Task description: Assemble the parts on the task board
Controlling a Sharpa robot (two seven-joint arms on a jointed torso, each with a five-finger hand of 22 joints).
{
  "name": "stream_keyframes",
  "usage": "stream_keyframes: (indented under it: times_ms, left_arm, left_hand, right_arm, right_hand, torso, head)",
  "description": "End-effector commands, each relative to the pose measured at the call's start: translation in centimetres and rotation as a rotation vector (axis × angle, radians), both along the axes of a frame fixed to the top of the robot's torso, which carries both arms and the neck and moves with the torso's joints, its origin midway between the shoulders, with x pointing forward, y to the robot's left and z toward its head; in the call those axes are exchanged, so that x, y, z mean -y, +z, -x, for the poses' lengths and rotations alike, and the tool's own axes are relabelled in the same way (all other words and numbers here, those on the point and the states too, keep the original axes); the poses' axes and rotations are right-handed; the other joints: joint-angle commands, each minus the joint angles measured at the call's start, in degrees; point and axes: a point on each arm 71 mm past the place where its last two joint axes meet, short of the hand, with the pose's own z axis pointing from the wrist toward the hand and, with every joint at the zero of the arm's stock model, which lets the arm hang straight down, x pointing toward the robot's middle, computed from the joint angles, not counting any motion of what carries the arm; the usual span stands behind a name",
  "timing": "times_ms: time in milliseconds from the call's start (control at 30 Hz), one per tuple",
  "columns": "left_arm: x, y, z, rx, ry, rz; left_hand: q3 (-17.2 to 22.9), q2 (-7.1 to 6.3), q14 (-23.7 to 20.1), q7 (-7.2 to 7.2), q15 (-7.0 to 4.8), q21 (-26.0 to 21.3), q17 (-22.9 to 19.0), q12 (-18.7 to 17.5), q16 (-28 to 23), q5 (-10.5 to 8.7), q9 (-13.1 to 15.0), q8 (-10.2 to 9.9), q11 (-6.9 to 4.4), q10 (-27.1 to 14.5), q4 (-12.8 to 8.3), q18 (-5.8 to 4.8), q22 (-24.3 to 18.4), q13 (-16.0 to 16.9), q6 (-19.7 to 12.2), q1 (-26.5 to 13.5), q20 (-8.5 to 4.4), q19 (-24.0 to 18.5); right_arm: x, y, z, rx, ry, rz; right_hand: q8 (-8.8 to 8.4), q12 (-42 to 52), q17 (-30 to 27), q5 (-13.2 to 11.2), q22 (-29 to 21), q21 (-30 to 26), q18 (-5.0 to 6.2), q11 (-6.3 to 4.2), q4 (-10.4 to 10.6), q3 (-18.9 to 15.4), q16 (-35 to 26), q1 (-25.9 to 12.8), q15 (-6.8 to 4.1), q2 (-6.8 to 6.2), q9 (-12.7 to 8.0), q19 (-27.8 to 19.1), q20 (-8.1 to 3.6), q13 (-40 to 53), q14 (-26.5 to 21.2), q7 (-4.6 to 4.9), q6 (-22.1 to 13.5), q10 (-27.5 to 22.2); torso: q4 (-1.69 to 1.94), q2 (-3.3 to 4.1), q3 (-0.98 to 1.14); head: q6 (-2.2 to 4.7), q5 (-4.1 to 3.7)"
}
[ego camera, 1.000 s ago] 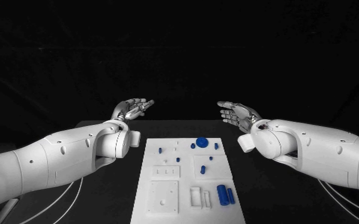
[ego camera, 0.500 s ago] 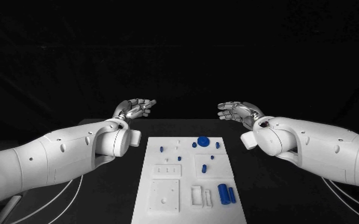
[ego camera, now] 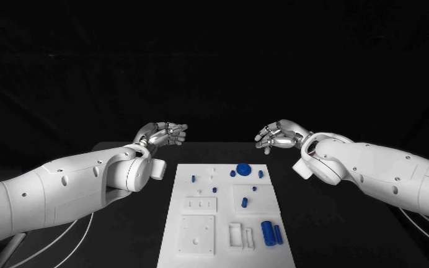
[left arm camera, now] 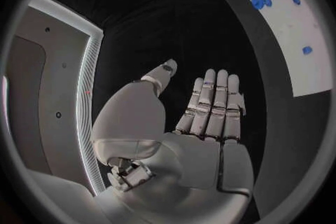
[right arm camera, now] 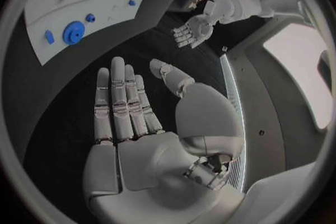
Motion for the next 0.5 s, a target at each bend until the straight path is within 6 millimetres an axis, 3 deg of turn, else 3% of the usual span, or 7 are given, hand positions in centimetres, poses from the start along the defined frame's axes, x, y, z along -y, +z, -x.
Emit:
stream_keyframes:
  times_ms: [33, 100, 167, 233, 300, 500]
  left_arm:
    - [0.9, 0.5, 0.8, -0.012, -0.127, 0.060]
    - [1.1, 0.8, 1.1, -0.014, -0.149, 0.073]
    - [1.2, 0.9, 1.6, -0.025, -0.169, 0.083]
    - [1.2, 0.9, 1.7, -0.033, -0.175, 0.085]
    - [1.2, 1.1, 1.8, -0.032, -0.182, 0.088]
    - [1.1, 1.7, 2.2, -0.022, -0.200, 0.101]
  left_hand:
    - [0.1, 1.07, 3.2, 1.07, -1.49, 1.3, 0.8, 0.5, 1.7, 0.54, -0.2, 0.2, -0.64, 1.6, -1.5, 1.31, 0.4, 0.1, 1.1, -0.4, -1.03, 2.9]
    - [0.3, 1.58, 4.1, 1.04, -1.91, 1.6, 1.0, 0.6, 2.0, 0.79, -0.4, -0.1, -0.87, 2.3, -2.8, 1.13, 0.4, -0.1, 1.4, -0.7, -1.56, 3.8]
    - [0.5, 1.89, 4.4, 1.01, -2.03, 1.7, 1.1, 0.6, 2.0, 1.20, -0.5, -0.2, -0.98, 2.7, -3.8, 0.90, 0.4, -0.2, 1.6, -1.0, -1.90, 4.1]
    - [0.6, 2.03, 4.5, 1.01, -2.03, 1.7, 1.1, 0.6, 2.0, 1.28, -0.5, -0.3, -0.99, 2.7, -4.0, 0.80, 0.4, -0.2, 1.6, -1.1, -1.97, 4.2]
    - [0.7, 2.19, 4.5, 1.02, -2.03, 1.7, 1.1, 0.5, 1.9, 1.35, -0.6, -0.4, -1.00, 2.8, -4.3, 0.65, 0.4, -0.3, 1.7, -1.5, -2.07, 4.2]
    - [1.1, 2.47, 4.6, 1.00, -2.06, 1.7, 1.2, 0.3, 1.8, 1.39, -0.8, -0.6, -1.01, 3.1, -5.7, 0.19, 0.3, -0.6, 1.9, -2.4, -2.49, 4.3]
  right_arm:
    - [-1.2, -0.2, 0.5, 0.050, 0.160, 0.297]
    - [-1.5, 0.0, 0.7, 0.076, 0.173, 0.326]
    - [-2.0, 0.5, 0.7, 0.122, 0.192, 0.371]
    - [-2.3, 0.6, 0.7, 0.147, 0.194, 0.392]
    - [-2.7, 0.9, 0.6, 0.195, 0.207, 0.440]
    - [-4.4, 1.5, 0.4, 0.326, 0.215, 0.562]
  right_hand:
    - [-0.98, -1.4, 1.3, -0.5, -1.6, -0.9, 0.33, -0.07, 0.1, -0.1, -0.2, 0.2, -0.75, 0.07, -0.3, 3.5, -0.86, 0.0, 2.3, -0.09, 0.8, 0.8]
    - [-1.27, -1.9, 2.4, -0.6, -2.1, -0.8, 0.33, -0.46, 0.0, -0.3, 0.2, 1.2, -1.30, -0.27, -0.3, 5.9, -1.66, 0.1, 4.1, -0.27, 1.4, 1.6]
    - [-1.65, -2.2, 3.8, -0.7, -2.3, -0.1, 0.33, -1.02, 0.0, -0.5, 1.9, 1.8, -1.99, -0.28, -0.4, 9.1, -2.71, 0.2, 6.4, -0.32, 1.8, 2.5]
    - [-1.72, -2.4, 4.3, -0.8, -2.3, 0.2, 0.33, -1.18, 0.1, -0.5, 2.5, 2.1, -2.16, -0.32, -0.4, 10.1, -3.02, 0.3, 7.1, -0.36, 2.0, 2.7]
    - [-1.55, -2.6, 5.7, -0.9, -2.1, 1.1, 0.33, -1.65, 0.0, -0.7, 4.5, 2.6, -2.71, -0.54, -0.3, 12.8, -4.05, 0.4, 8.9, -0.79, 3.1, 3.4]
    - [-2.29, -4.6, 9.0, -1.6, -1.9, 2.3, 0.33, -1.79, 0.1, -0.6, 8.9, 3.4, -3.01, -1.51, -0.5, 17.3, -5.69, 0.1, 10.5, -1.20, 4.2, 3.2]
  torso:
    - [0.13, 1.08, 0.14]
    - [0.24, 1.50, 0.17]
    - [0.50, 1.98, 0.19]
    - [0.62, 2.30, 0.18]
    - [0.86, 2.83, 0.22]
    - [1.40, 4.05, 0.34]
  head:
    - [0.34, -0.15]
    - [0.14, -0.47]
    - [0.43, -0.67]
    - [0.55, -0.66]
    - [0.62, -0.77]
    - [0.93, -0.97]
